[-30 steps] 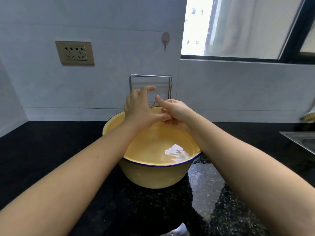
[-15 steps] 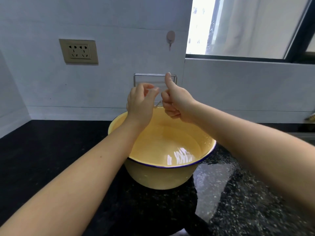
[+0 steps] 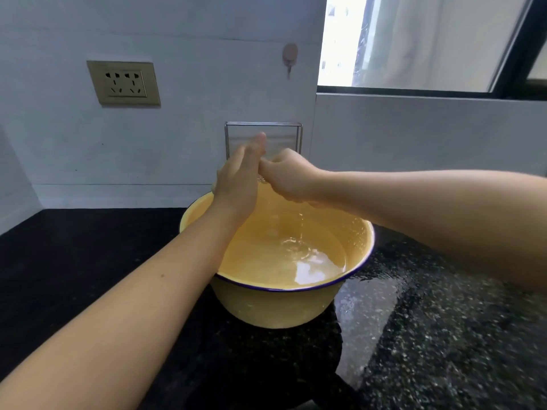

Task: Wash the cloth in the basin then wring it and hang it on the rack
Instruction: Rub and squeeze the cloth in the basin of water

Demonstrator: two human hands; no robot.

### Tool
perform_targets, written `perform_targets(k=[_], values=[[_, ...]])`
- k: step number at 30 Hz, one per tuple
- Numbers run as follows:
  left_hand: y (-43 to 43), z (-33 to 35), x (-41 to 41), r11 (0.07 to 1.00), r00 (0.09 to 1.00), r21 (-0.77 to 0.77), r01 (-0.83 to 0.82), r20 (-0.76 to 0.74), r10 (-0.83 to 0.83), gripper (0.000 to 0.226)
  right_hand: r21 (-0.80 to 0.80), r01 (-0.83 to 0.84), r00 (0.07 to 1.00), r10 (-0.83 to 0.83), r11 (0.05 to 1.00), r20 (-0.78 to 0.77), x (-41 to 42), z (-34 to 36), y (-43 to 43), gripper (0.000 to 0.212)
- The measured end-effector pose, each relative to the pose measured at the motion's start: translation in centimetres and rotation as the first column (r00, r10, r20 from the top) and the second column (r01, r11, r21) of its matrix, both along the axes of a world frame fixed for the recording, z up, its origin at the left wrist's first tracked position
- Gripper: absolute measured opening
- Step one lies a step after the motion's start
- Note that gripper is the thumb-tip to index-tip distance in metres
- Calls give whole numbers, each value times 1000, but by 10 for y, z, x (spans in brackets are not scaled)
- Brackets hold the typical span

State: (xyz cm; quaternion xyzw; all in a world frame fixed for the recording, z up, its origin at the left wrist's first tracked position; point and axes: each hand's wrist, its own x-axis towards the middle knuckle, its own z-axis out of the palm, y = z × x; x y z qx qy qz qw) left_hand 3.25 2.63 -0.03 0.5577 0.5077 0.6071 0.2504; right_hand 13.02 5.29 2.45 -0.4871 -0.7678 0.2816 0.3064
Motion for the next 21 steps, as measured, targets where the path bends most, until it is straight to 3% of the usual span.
perform_targets(k=[3,7,13,16,21], values=[[-2,1,-2,997,997,0,-73,-6,73,54,53,17,1000,-18,998,17,0,-4,1,52],[-5,1,-2,992,992,3,-126,9,126,50,-1,-34,996,34,999,80,-1,-9,1,49],[-7,3,-4,975,976,51,-216,38,214,40,-178,-181,950,219,967,222,10,-7,-4,23],[-6,4,-3,977,978,54,-206,56,203,38,-233,-288,948,310,929,66,17,-8,-7,6],[-3,3,-6,986,983,52,-157,108,150,38,-244,-373,914,308,895,-265,22,-6,-11,17]])
